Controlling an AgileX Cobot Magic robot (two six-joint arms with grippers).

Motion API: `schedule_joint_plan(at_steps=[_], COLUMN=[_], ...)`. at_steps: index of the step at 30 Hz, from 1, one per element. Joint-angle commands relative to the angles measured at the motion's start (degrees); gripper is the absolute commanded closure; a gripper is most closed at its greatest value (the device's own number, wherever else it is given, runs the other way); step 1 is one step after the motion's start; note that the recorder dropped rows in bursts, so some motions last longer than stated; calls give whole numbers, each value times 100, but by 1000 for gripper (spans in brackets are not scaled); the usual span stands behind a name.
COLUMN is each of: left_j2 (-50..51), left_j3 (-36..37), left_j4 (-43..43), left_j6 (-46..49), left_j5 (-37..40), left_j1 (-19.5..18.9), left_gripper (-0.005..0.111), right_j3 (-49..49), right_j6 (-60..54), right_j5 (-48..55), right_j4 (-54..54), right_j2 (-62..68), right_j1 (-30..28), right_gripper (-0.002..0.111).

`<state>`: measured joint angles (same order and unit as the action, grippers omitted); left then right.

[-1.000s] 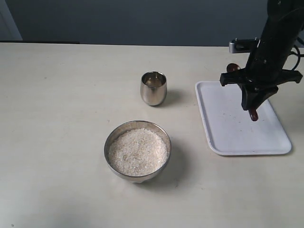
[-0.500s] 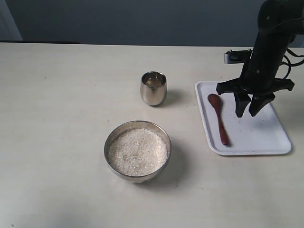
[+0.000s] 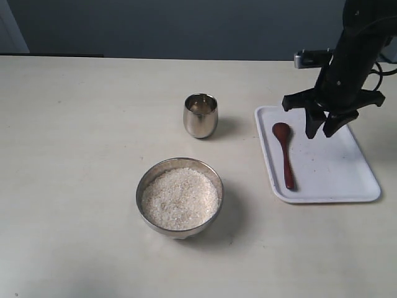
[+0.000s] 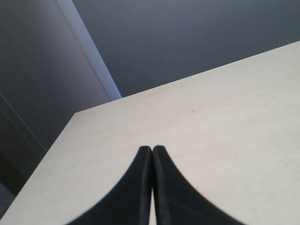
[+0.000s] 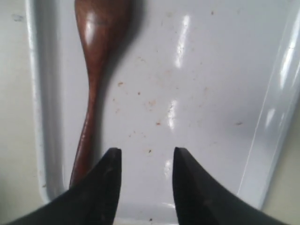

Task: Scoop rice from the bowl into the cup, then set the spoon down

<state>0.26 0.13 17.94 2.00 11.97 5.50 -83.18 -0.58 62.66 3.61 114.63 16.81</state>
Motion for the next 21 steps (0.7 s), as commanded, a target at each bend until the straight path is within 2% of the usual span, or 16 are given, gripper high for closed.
schedule_joint_plan(at_steps=[1, 4, 6, 7, 10, 14, 21], left_j2=[-26, -26, -26, -26, -26, -26, -26], left_j3=[-13, -13, -13, -13, -13, -13, -13], left_j4=[-24, -24, -24, -24, -24, -24, -24], left_j6=[-36, -36, -36, -36, -36, -36, -36], left_j5=[-11, -11, -11, -36, -36, -36, -36], left_j1=[33, 33, 33, 33, 33, 33, 33], left_gripper=[106, 106, 106, 106, 106, 106, 106], right_j3=[0, 36, 585, 970, 2318, 3820, 4867], right_j6=[-190, -316, -316, -228, -132, -107, -91], right_j5=[-40, -70, -447, -726, -1944, -2869, -3407], right_j4=[139, 342, 254, 210, 249, 249, 884], right_j2=[-965, -2063, -3264, -3823, -5536, -7254, -8486], right_j1=[-33, -33, -33, -33, -33, -33, -33], right_gripper=[72, 78, 101, 109, 109, 109, 109])
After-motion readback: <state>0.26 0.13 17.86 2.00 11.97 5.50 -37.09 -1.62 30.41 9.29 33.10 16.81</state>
